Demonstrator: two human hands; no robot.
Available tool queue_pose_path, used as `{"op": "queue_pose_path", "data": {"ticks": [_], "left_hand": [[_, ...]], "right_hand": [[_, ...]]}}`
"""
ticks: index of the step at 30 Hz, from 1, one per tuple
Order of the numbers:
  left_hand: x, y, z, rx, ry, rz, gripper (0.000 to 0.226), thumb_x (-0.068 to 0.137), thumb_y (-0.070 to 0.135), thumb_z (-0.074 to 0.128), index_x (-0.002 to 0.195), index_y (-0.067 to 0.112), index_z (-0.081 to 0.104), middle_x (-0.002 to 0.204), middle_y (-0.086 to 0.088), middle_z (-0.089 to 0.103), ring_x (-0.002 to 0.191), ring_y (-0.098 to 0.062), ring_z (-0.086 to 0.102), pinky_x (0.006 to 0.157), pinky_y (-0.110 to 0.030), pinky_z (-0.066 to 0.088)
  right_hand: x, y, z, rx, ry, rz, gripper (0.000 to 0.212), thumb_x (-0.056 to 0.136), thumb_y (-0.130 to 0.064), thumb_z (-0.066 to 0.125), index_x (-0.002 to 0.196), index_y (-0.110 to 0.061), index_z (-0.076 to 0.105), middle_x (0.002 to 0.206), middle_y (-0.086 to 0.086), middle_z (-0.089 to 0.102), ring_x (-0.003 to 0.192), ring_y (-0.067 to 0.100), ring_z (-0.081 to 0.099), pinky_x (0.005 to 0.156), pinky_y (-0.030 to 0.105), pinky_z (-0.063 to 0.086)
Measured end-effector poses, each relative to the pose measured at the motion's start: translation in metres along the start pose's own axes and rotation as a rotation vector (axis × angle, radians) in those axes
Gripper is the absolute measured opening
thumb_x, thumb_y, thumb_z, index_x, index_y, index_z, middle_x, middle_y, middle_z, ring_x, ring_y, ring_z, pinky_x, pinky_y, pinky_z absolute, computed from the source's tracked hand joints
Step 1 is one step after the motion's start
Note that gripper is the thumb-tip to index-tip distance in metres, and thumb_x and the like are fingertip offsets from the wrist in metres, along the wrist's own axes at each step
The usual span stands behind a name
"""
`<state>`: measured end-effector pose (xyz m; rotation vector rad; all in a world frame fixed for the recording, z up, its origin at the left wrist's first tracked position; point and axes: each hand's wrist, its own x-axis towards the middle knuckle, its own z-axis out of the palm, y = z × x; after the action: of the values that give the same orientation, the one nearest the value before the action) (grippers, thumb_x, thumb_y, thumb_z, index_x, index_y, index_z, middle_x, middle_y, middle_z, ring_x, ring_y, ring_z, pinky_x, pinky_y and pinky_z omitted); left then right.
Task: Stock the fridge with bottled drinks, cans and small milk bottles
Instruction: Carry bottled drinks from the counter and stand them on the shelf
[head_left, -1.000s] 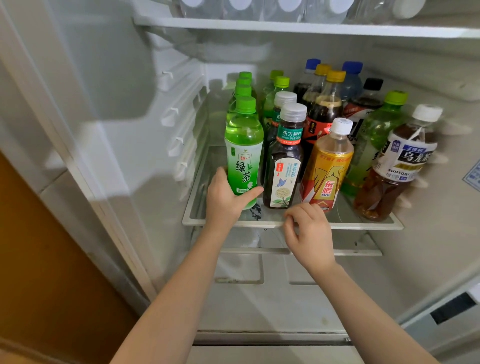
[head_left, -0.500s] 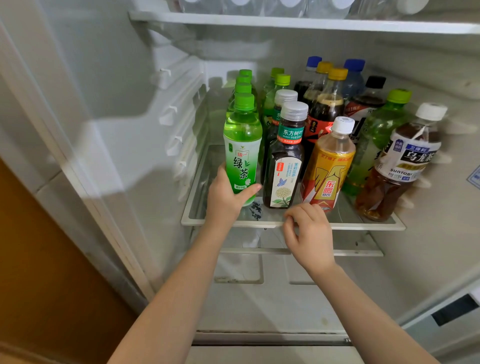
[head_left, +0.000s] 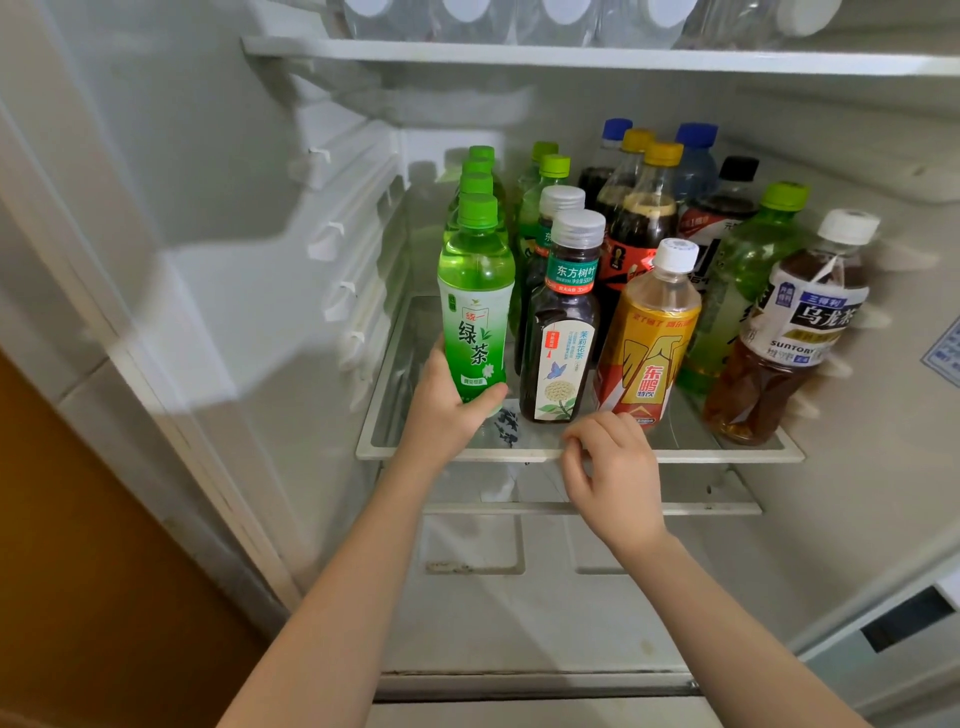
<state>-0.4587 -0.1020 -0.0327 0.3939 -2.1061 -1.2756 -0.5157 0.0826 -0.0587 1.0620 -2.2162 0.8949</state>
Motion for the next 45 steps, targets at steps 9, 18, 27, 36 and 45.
{"op": "queue_pose_path", "data": {"ticks": [9,18,27,36,45], "left_hand": [[0.002,-0.002,-0.001,-0.026,-0.021,0.058,0.054,0.072,0.025,0.074,0.12,0.025,0.049,0.111,0.013,0.062,0.103,0.006,0.057,0.08,-0.002,0.041],[-0.002,-0.002,0.003,0.034,0.053,-0.002,0.084,0.074,0.021,0.077,0.142,0.017,0.027,0.124,0.018,0.05,0.112,0.018,0.044,0.093,-0.002,0.035],[-0.033,0.017,0.016,0.008,0.483,0.186,0.065,0.08,0.021,0.064,0.135,-0.002,0.038,0.139,-0.018,0.041,0.132,-0.03,0.038,0.111,-0.043,0.032],[-0.088,0.037,0.073,0.063,0.335,0.571,0.035,0.079,0.009,0.059,0.112,0.005,0.05,0.119,-0.015,0.052,0.117,-0.024,0.046,0.104,-0.034,0.033],[-0.18,0.041,0.14,0.043,-0.214,0.311,0.025,0.08,0.008,0.058,0.104,0.002,0.06,0.104,-0.007,0.062,0.098,-0.023,0.057,0.089,-0.024,0.04]], "right_hand": [[-0.002,-0.001,0.001,-0.002,0.017,-0.004,0.008,0.078,-0.001,0.06,0.077,-0.006,0.066,0.077,0.005,0.062,0.071,0.023,0.052,0.061,0.031,0.043],[-0.003,0.0,0.001,-0.007,0.008,0.005,0.008,0.079,-0.004,0.058,0.078,-0.007,0.066,0.077,0.005,0.062,0.071,0.022,0.053,0.062,0.03,0.043],[-0.01,0.002,-0.028,0.096,-0.01,0.044,0.015,0.083,-0.008,0.053,0.082,-0.006,0.068,0.083,0.004,0.067,0.078,0.022,0.06,0.071,0.025,0.044],[-0.067,0.031,-0.096,0.041,0.185,0.376,0.02,0.086,-0.011,0.05,0.086,-0.011,0.07,0.085,-0.002,0.066,0.081,0.009,0.056,0.075,0.022,0.044],[-0.185,0.036,-0.169,0.042,0.074,0.691,0.016,0.089,-0.006,0.055,0.095,-0.01,0.069,0.091,0.002,0.066,0.08,0.015,0.06,0.072,0.036,0.051]]}}
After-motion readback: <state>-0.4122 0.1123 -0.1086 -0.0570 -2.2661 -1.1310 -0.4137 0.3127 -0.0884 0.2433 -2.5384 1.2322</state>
